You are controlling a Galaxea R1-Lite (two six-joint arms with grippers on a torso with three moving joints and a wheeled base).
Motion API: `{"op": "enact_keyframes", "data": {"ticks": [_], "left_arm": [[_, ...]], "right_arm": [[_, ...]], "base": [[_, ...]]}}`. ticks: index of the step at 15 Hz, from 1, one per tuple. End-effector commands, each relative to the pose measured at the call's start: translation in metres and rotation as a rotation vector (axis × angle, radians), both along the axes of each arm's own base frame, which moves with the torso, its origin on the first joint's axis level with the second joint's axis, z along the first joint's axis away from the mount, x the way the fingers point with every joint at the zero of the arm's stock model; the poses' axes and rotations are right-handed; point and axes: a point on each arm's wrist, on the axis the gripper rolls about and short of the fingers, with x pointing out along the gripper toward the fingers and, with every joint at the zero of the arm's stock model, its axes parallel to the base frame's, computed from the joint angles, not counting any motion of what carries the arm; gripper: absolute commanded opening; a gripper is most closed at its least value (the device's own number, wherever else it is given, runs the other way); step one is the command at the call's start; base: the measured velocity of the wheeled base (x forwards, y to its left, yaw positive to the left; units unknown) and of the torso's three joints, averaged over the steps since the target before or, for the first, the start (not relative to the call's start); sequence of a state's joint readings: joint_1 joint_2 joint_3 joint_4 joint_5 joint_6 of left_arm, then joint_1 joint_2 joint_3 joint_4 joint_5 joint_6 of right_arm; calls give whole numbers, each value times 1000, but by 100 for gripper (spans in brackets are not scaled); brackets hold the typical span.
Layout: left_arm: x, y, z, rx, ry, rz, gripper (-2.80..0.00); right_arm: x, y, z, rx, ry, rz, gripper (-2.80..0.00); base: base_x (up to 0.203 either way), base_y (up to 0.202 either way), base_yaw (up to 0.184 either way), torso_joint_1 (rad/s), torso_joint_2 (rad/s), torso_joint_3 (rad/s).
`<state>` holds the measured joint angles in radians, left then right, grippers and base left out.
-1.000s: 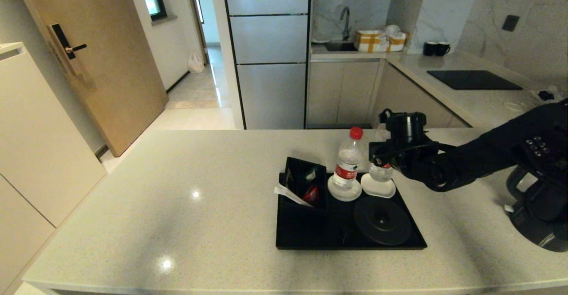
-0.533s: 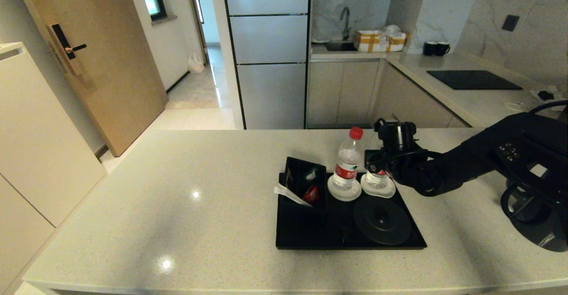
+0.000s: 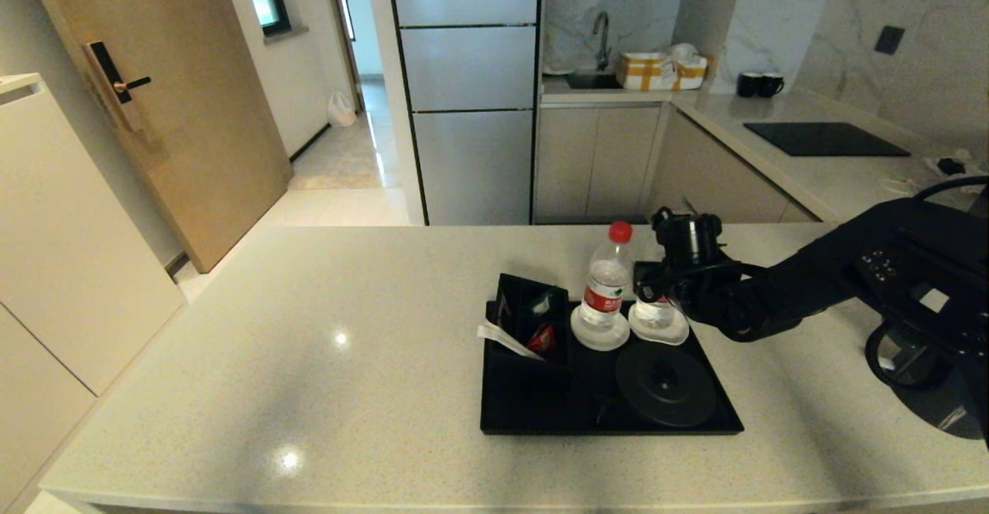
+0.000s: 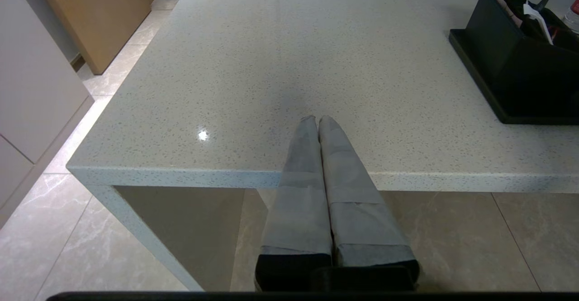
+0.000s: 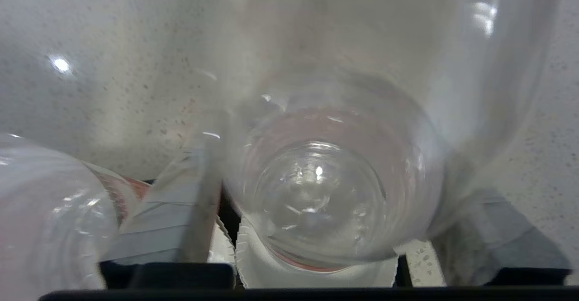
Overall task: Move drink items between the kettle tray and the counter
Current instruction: Return the bottled water to its original position, then return the kettle to its original position
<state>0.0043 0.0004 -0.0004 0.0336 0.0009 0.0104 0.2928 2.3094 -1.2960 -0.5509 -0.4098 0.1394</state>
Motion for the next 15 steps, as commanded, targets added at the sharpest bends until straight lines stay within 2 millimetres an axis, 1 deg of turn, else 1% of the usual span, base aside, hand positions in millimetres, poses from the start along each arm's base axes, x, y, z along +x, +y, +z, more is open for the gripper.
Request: {"op": "enact_keyframes", "data": {"ticks": [1, 4, 8, 11, 12, 15], "left_arm": [[0, 0, 0, 0, 0, 1, -280], [0, 0, 0, 0, 0, 1, -280], [0, 0, 0, 0, 0, 1, -280], [0, 0, 0, 0, -1, 1, -280], [0, 0, 0, 0, 0, 1, -280], [0, 0, 0, 0, 0, 1, -280]], "right_arm": [[-4, -1, 11, 13, -20, -3, 0], [-22, -6, 20, 21, -7, 2, 0], [-56, -13, 38, 31, 5, 14, 0], [-90, -20, 49, 31, 24, 26, 0], [-104, -24, 57, 40, 16, 30, 0], [-150, -38, 89, 66, -34, 37, 0]], "base": [[0, 0, 0, 0, 0, 0], [0, 0, 0, 0, 0, 0], [0, 0, 0, 0, 0, 0], [0, 0, 0, 0, 0, 0], [0, 0, 0, 0, 0, 0], [0, 0, 0, 0, 0, 0]]}}
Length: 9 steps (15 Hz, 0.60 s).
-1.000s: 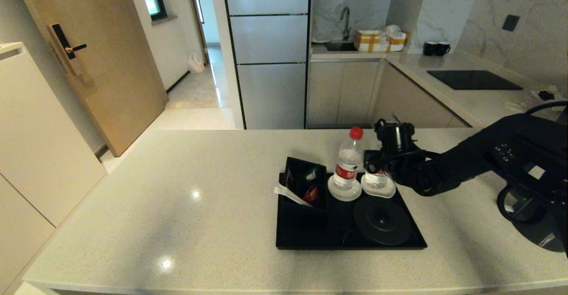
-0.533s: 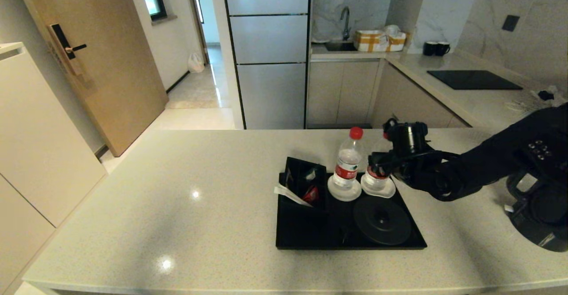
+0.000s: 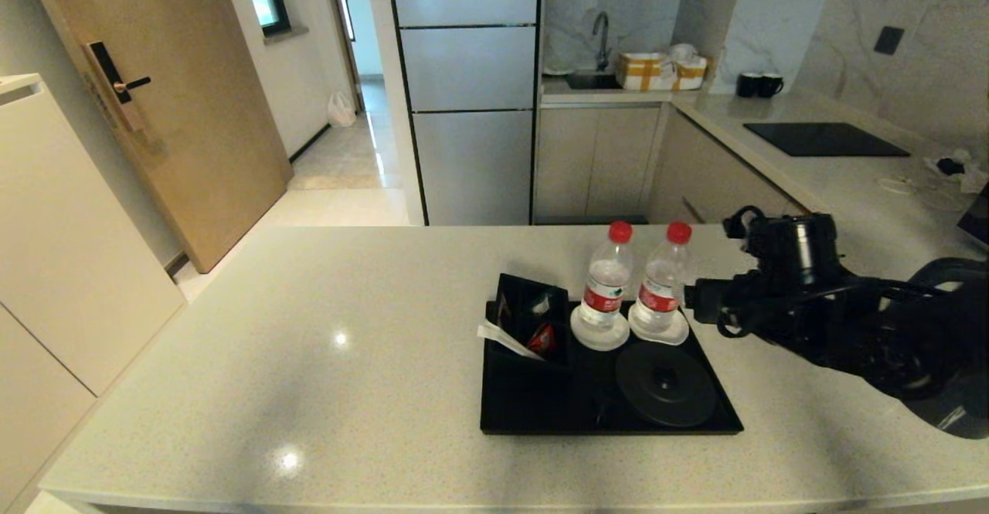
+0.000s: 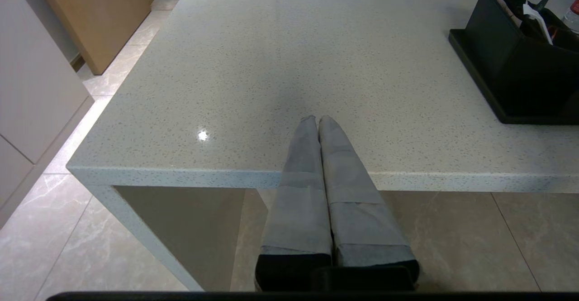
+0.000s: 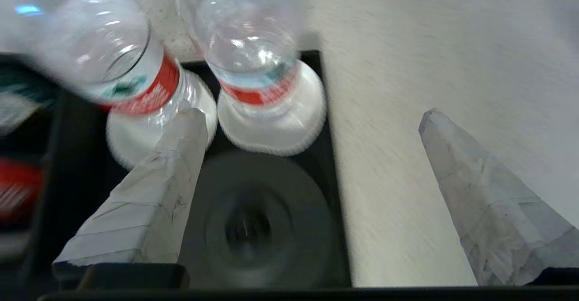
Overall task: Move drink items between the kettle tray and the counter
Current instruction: Return the kettle to its original position
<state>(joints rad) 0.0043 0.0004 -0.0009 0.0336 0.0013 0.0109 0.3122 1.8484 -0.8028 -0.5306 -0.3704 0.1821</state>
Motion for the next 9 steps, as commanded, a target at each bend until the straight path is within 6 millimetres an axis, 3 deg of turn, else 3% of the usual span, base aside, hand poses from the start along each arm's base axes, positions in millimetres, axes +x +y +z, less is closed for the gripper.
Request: {"op": "enact_keyframes", "data": {"ticks": [1, 3, 4, 7, 9], "left_arm": [[0, 0, 0, 0, 1, 1, -280], [0, 0, 0, 0, 1, 1, -280], [0, 0, 0, 0, -1, 1, -280], [0, 0, 0, 0, 1, 1, -280], [0, 0, 0, 0, -1, 1, -280]], "right_arm": [[-46, -14, 44, 35, -102, -1, 0], [-83, -27, 65, 56, -132, -6, 0], [-105, -34, 74, 70, -137, -11, -280], [-165, -54, 88, 122, -109, -49, -280], [-186, -71, 85, 128, -66, -145, -280]], "base": [[0, 0, 0, 0, 0, 0], [0, 0, 0, 0, 0, 0], [0, 0, 0, 0, 0, 0], [0, 0, 0, 0, 0, 0], [0, 0, 0, 0, 0, 0]]}}
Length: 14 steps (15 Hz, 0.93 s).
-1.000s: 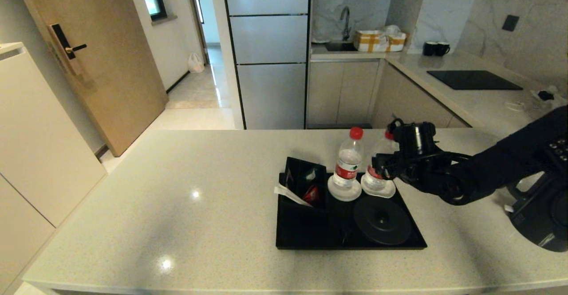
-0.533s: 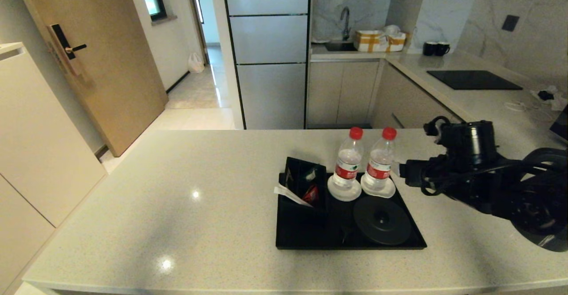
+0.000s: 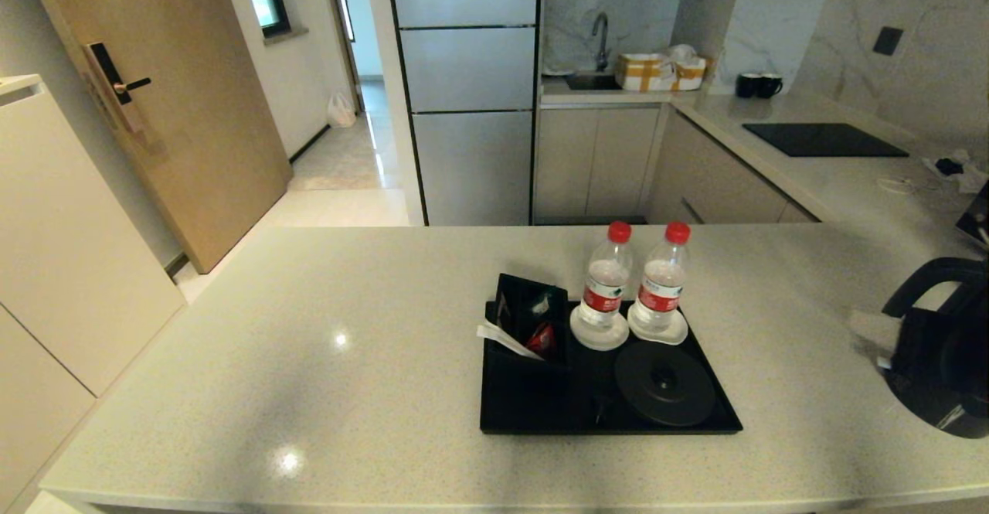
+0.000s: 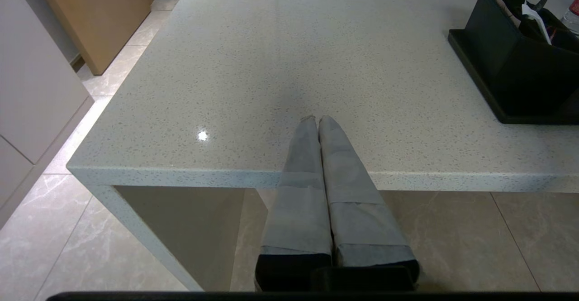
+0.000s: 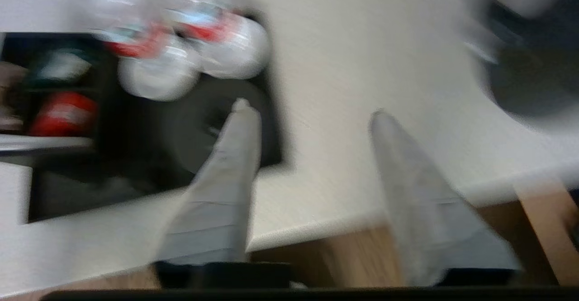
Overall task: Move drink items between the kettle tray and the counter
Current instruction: Return the kettle to its original position
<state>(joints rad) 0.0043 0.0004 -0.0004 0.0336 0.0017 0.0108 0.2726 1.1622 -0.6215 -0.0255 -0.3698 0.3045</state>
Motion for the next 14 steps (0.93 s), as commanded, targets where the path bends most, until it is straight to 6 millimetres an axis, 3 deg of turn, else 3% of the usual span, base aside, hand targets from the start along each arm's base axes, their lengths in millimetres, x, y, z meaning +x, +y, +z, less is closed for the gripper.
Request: {"op": "enact_keyframes", "data": {"ticks": [1, 3, 6, 8, 13, 14], "left_arm": [[0, 0, 0, 0, 0, 0, -280], [0, 0, 0, 0, 0, 0, -280], [0, 0, 0, 0, 0, 0, -280], [0, 0, 0, 0, 0, 0, -280], [0, 0, 0, 0, 0, 0, -280], [0, 0, 0, 0, 0, 0, -280]], "right_arm": [[-31, -21, 6, 16, -29, -105, -280], [-23, -30, -7, 1, 40, -182, -280], [12, -46, -28, 3, 132, -283, -280], [39, -64, -42, 16, 115, -323, -280], [85, -97, -76, -45, 14, -281, -280], [92, -102, -82, -57, -6, -261, 0]], "base": [[0, 0, 0, 0, 0, 0], [0, 0, 0, 0, 0, 0], [0, 0, 0, 0, 0, 0], [0, 0, 0, 0, 0, 0], [0, 0, 0, 0, 0, 0], [0, 0, 0, 0, 0, 0]]}}
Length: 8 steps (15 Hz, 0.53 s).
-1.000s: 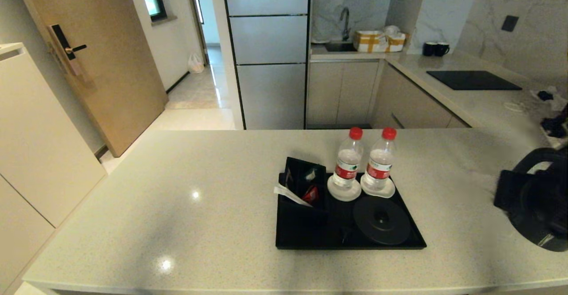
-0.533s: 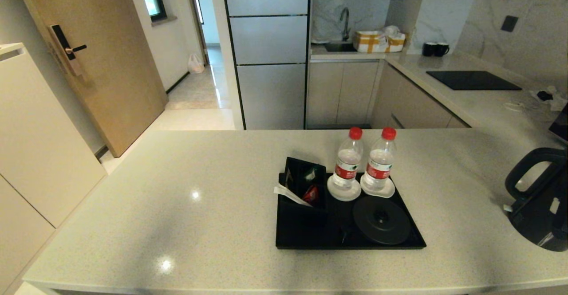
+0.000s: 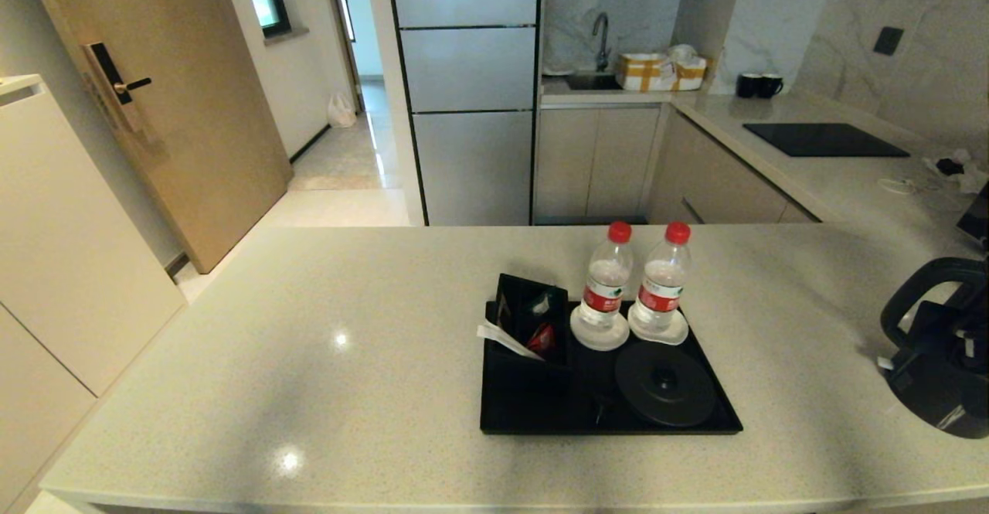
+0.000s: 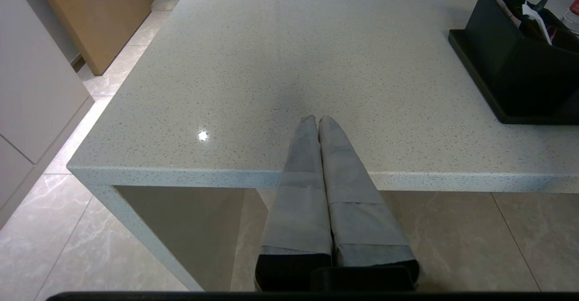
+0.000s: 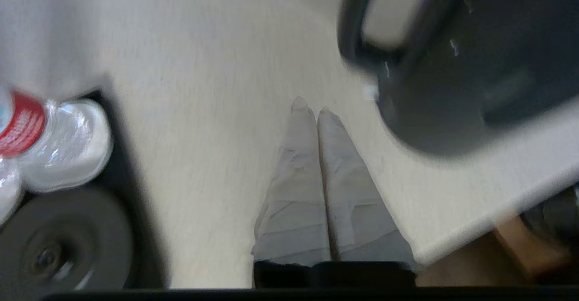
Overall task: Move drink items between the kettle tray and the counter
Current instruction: Return the kettle to its original position
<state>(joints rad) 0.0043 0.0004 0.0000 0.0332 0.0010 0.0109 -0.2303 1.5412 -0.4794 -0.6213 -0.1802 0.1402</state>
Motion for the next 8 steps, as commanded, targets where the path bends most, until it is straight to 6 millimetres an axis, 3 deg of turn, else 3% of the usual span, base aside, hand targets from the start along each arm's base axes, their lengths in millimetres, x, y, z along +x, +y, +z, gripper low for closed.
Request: {"op": "enact_keyframes", "data": {"ticks": [1, 5, 8], "left_arm": [[0, 0, 0, 0, -1, 1, -280], [0, 0, 0, 0, -1, 1, -280], [0, 0, 0, 0, -1, 1, -280]], "right_arm": [[26, -14, -29, -8, 14, 9, 0], [58, -29, -76, -50, -35, 10, 0], [68, -34, -113, -111, -83, -50, 0]], "base": [[0, 0, 0, 0, 0, 0], [0, 0, 0, 0, 0, 0], [0, 0, 0, 0, 0, 0]]}}
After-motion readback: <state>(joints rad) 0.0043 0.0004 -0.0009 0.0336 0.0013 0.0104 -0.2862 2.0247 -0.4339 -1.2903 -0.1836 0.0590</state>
